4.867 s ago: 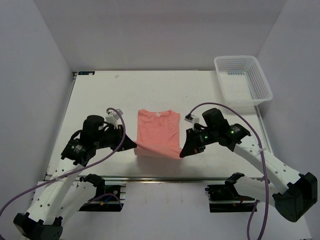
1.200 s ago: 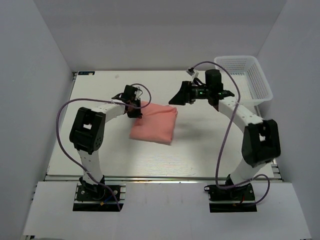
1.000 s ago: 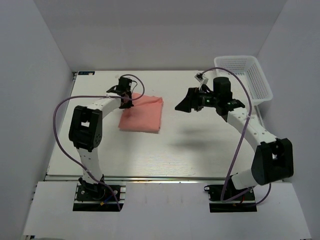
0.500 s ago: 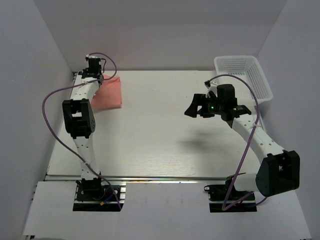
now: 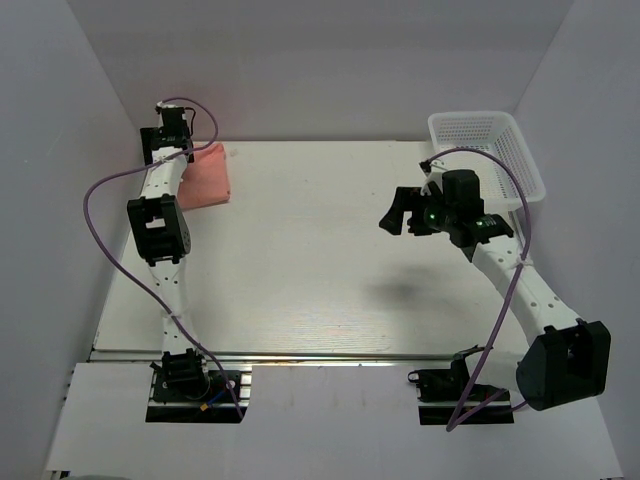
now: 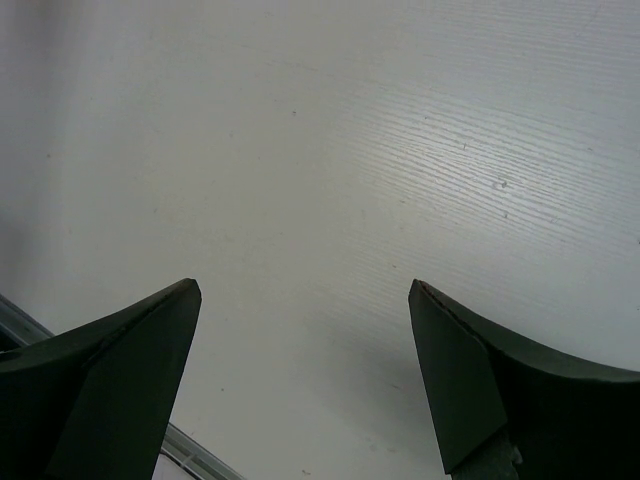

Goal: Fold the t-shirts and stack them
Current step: Put the neatly folded tshirt into the corner of the board with the left arm

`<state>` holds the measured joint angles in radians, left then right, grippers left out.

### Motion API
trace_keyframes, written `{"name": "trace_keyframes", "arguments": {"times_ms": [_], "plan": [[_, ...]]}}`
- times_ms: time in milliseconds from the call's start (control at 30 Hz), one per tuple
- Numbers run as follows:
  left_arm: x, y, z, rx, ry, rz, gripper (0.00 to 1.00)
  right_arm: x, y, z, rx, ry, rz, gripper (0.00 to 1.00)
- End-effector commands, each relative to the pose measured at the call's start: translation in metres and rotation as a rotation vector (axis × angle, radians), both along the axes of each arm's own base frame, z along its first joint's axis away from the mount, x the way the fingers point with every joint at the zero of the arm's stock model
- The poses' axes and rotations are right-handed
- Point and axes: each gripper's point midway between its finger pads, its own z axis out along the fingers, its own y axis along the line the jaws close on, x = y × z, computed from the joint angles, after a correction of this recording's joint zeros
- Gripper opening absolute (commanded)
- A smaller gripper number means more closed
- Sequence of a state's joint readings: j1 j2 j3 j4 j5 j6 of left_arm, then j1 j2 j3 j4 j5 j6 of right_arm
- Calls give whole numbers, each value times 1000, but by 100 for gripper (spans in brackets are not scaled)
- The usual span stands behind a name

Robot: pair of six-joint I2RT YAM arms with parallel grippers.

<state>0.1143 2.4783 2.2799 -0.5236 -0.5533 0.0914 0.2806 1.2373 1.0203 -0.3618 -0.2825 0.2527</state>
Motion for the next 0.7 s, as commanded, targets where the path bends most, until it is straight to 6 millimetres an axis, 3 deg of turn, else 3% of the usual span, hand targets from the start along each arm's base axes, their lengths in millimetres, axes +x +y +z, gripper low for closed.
{"name": "trace_keyframes", "arguments": {"times_ms": [0, 67, 233, 333, 400, 433, 467, 500, 567, 667], "plan": [[1, 8, 50, 9, -101, 30, 100, 3, -6, 14, -15, -56, -9, 90], [-1, 8, 45, 9, -95, 30, 100, 1, -6, 15, -13, -57, -7, 90], [-6, 3, 67, -14, -135, 25, 100, -4, -9, 19, -13, -75, -15, 90], [-6, -20, 74, -72, -151, -43, 100, -7, -10, 18, 2, -74, -31, 90], [-8, -40, 95, -145, -205, -88, 100, -13, -10, 12, 15, -63, -36, 90], [-7, -64, 88, -222, -196, -166, 100, -15, -9, 8, 29, -49, -44, 90], [-10, -72, 106, -252, -243, -196, 100, -17, -8, 10, 41, -55, -42, 90], [-13, -86, 93, -298, -230, -215, 100, -20, -9, 8, 48, -46, -45, 90], [-13, -110, 90, -372, -242, -285, 100, -29, -7, 8, 68, -43, -38, 90], [-15, -162, 68, -538, -188, -448, 100, -39, -8, 0, 74, -30, -35, 90]]}}
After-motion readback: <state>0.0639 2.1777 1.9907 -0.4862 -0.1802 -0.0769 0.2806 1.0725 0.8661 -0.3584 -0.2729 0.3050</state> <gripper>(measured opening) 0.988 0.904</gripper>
